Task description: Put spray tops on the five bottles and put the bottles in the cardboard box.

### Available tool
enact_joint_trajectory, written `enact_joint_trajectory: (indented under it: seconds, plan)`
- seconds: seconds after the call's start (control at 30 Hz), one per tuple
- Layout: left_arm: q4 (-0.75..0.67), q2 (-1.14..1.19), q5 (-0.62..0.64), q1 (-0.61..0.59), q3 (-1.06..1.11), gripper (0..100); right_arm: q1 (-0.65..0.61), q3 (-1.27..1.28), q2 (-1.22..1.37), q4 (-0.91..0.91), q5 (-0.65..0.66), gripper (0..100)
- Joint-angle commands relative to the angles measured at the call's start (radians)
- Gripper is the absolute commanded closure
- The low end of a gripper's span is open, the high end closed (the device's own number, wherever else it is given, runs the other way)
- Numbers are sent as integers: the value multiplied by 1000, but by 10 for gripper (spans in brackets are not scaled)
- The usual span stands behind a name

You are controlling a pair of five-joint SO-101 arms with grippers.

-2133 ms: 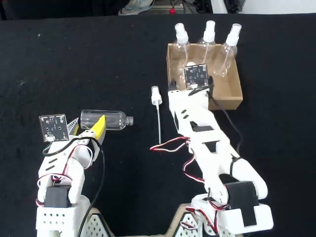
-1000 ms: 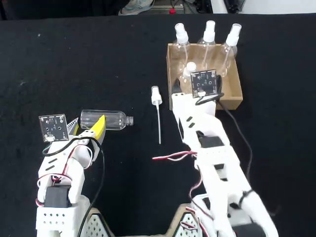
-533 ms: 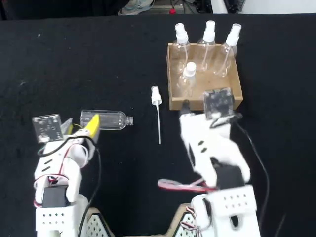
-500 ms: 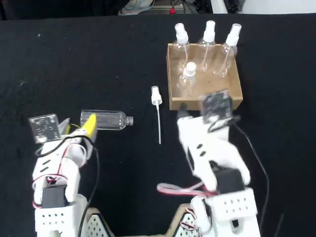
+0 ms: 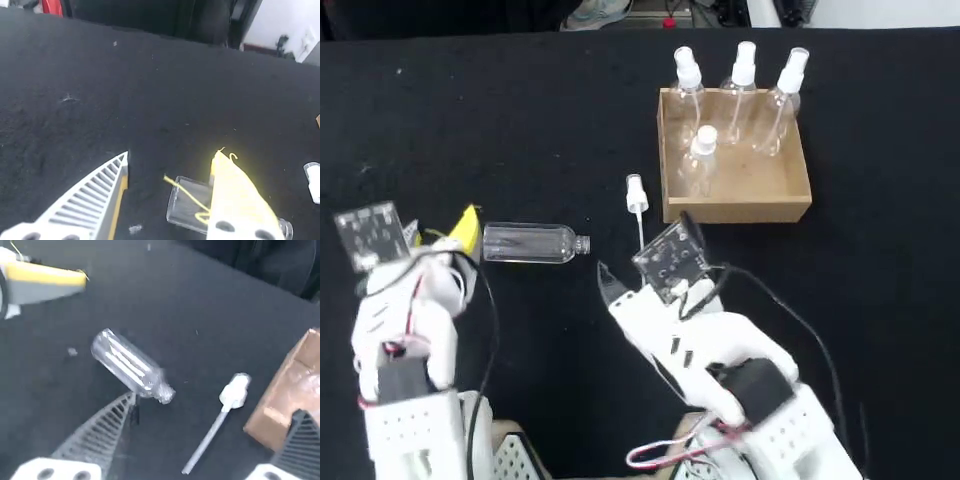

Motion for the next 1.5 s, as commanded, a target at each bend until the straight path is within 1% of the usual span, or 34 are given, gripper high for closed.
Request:
enact_joint_trajectory:
  seconds: [0.0, 0.13, 0.33, 0.43, 0.5, 0.67, 0.8, 0.9, 1.0, 1.13, 1.23, 1.3, 1.4, 1.47]
  plan:
    - [-80, 405, -25, -7, -249, 744, -14, 41, 76, -64, -20, 578]
    - [-121, 753, -138, -7, -444, 744, -14, 67, 76, -68, -17, 578]
    - [-120, 1183, -347, -5, -691, 744, -14, 70, 76, -63, -12, 578]
    - [-40, 1300, -433, 4, -750, 744, -11, 71, 76, -60, -12, 578]
    - [15, 1333, -460, 31, -763, 744, -11, 71, 76, -60, -12, 578]
    - [89, 1350, -466, 91, -760, 744, -9, 73, 76, -60, -12, 578]
    - [219, 1347, -471, 93, -768, 744, -9, 73, 76, -58, -17, 578]
    - [310, 1347, -512, 94, -754, 744, -9, 73, 76, -64, -21, 578]
    - [376, 1347, -517, 113, -745, 744, -9, 73, 76, -68, -23, 578]
    - [483, 1347, -511, 171, -742, 745, -9, 73, 84, -68, -86, 578]
    - [502, 1347, -456, 211, -742, 789, -9, 74, 87, -68, -91, 578]
    - [505, 1347, -440, 231, -742, 809, -9, 82, 87, -81, -95, 578]
    - [511, 1336, -440, 237, -708, 808, -9, 120, 87, -135, -98, 578]
    - [505, 1289, -440, 228, -662, 808, -9, 137, 88, -160, -98, 578]
